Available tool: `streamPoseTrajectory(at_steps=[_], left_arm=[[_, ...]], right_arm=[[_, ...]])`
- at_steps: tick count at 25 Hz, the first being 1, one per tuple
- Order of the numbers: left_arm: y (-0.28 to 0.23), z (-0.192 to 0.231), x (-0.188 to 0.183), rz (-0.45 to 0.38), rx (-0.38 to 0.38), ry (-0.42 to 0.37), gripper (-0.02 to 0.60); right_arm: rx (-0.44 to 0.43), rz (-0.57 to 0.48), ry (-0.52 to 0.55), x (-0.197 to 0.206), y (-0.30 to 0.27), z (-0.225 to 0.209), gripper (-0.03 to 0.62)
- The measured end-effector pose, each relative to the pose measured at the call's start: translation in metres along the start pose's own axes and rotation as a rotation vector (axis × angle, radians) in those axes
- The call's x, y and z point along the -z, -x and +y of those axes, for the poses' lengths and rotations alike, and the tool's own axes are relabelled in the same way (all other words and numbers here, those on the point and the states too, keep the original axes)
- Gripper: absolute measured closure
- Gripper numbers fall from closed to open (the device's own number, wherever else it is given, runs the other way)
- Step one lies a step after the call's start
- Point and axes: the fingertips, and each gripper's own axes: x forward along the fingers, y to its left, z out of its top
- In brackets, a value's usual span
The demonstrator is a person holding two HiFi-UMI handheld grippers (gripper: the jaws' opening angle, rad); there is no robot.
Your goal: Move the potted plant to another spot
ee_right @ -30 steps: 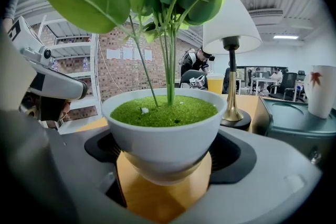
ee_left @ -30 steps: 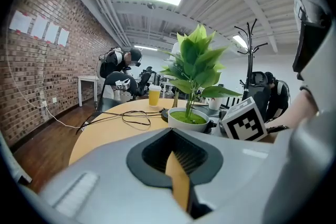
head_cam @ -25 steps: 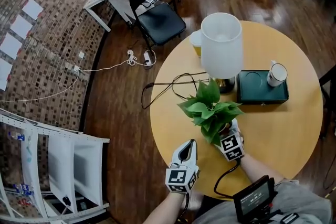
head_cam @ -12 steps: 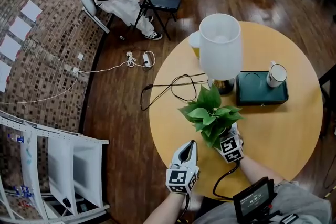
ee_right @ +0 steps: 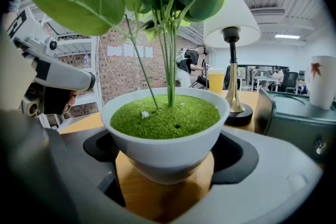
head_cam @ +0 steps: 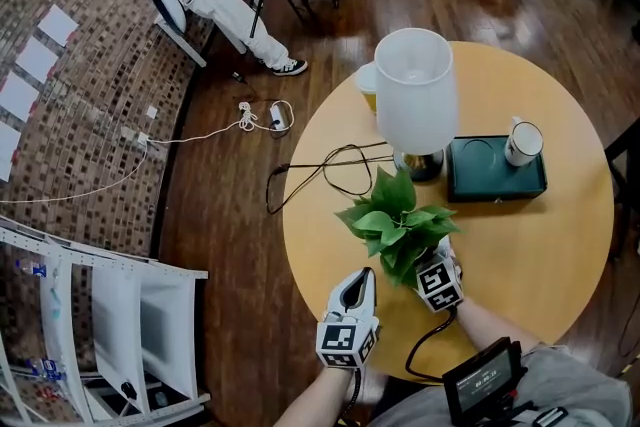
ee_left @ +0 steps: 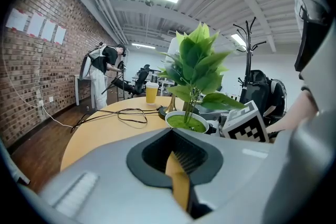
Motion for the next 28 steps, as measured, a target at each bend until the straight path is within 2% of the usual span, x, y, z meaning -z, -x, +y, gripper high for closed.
streamPoseTrajectory(at_steps=[3,8,13,16,20,24,28], left_arm=[[-0.002,0.005,0.001,0.006,-0.003,-0.002,0.58],[0.003,0.006,0.0,0.012,0.003,-0.003,0.58],[0.015,-0.015,-0.008,0.008,0.018,-0.013,0.58],[0.014,-0.03,-0.019,-0.028,0.055,-0.02,0.58],[0.034,-0.05,-0.031,-0.075,0.085,-0.023,0.58],[0.055,-0.075,-0.039,-0.105,0.108,-0.046,0.58],[0.073,-0.104,-0.049,-0.143,0.09,-0.046,0.58]], right_arm=[[-0.027,0.004,0.008,-0.001,-0.001,0.004,0.046],[-0.024,0.02,0.028,-0.005,0.011,0.006,0.045],[-0.021,0.028,0.043,-0.013,0.054,0.009,0.053],[0.011,0.01,0.066,-0.028,0.084,0.002,0.07],[0.043,-0.029,0.087,-0.053,0.129,0.013,0.127],[0.08,-0.093,0.08,-0.074,0.171,0.025,0.214],[0.08,-0.126,0.072,-0.082,0.212,0.034,0.306]])
